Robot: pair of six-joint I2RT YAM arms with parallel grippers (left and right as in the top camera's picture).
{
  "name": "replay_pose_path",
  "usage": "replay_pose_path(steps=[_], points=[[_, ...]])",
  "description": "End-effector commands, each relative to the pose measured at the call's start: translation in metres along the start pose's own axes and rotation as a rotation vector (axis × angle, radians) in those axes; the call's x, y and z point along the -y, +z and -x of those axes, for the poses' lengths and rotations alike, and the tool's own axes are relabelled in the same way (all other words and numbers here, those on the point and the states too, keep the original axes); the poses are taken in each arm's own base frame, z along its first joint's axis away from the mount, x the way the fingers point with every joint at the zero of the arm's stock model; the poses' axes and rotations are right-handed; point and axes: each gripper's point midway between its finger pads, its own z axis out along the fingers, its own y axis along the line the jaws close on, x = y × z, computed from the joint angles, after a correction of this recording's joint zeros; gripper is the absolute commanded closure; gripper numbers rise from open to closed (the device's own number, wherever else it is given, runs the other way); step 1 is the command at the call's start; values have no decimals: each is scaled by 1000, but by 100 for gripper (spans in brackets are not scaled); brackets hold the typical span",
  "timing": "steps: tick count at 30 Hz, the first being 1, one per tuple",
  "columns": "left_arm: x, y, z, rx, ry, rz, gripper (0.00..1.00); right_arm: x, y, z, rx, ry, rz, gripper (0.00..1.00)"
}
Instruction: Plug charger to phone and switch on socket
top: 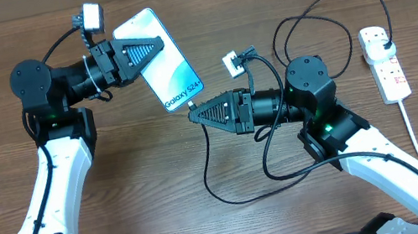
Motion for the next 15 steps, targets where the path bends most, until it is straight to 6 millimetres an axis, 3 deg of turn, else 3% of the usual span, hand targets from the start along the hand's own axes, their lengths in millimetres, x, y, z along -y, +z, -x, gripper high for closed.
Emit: replay_pose_path(steps=[1,15], points=[[8,3,4,15,12,-9,95,5,2,-2,-11,22,-1,96],[8,3,4,15,20,-9,96,3,2,0,-8,23,8,96]])
